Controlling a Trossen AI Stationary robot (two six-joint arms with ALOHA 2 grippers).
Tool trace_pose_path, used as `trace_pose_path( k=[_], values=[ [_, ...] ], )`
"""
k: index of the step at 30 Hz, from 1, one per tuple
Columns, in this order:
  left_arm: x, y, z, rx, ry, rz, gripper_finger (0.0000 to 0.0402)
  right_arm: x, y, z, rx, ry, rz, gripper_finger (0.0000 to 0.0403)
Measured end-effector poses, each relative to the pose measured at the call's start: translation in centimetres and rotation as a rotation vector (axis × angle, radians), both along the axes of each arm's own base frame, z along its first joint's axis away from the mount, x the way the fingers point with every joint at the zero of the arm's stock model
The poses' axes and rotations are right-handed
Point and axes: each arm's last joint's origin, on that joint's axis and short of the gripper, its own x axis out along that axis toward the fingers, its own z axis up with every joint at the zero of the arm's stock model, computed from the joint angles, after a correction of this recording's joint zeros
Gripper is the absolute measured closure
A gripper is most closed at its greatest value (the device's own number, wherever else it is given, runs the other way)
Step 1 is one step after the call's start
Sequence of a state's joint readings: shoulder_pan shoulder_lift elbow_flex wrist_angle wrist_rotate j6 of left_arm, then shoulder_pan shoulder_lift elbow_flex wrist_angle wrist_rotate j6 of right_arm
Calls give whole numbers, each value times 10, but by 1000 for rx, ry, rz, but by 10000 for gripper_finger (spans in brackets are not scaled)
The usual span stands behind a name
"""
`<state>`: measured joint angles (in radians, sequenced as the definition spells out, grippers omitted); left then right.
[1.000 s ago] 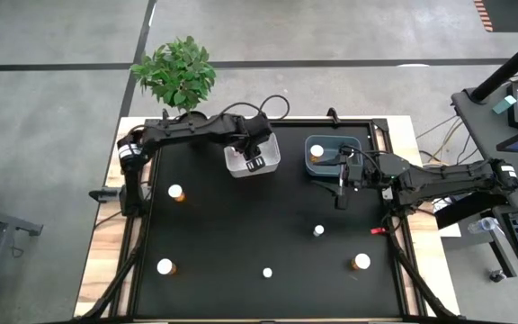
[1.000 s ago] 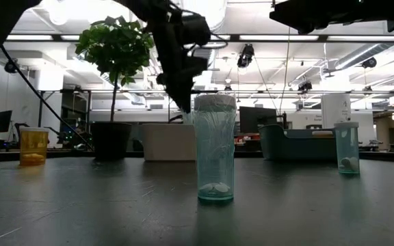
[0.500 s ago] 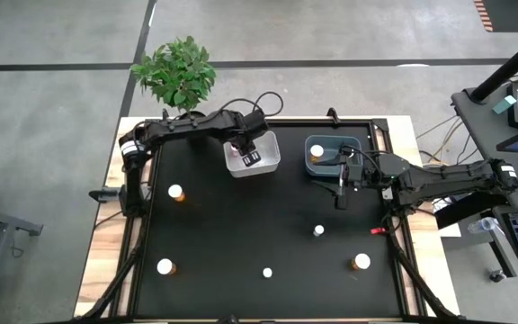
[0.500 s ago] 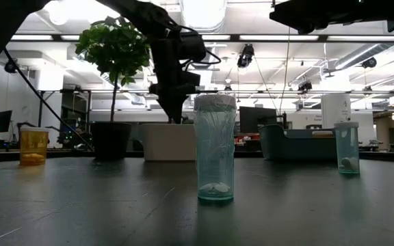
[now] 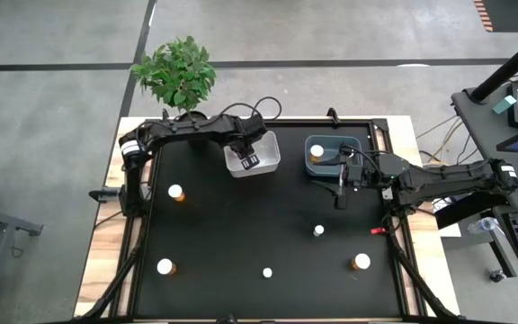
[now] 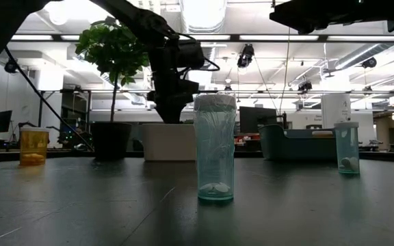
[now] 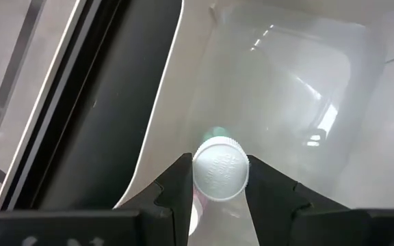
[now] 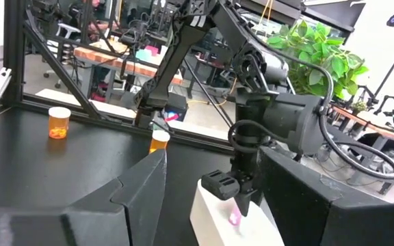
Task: Pick and place medicine bottles into bin by pill shape (circle, oval)
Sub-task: Put the blue tablet bottle into the white bin
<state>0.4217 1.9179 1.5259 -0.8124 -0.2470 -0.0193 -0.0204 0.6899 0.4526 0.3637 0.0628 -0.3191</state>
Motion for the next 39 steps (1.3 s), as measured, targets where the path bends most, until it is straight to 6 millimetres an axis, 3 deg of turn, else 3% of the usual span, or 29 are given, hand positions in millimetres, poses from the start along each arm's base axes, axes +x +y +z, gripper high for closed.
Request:
trace_pose_path(
  k=[32,39],
  values=[
    [-4,4,-11,38,16,20,304,0,0,0,-14,2,-1,182],
    [-4,4,-12,38,15,20,277,0,0,0,-17,2,-1,182]
  ],
)
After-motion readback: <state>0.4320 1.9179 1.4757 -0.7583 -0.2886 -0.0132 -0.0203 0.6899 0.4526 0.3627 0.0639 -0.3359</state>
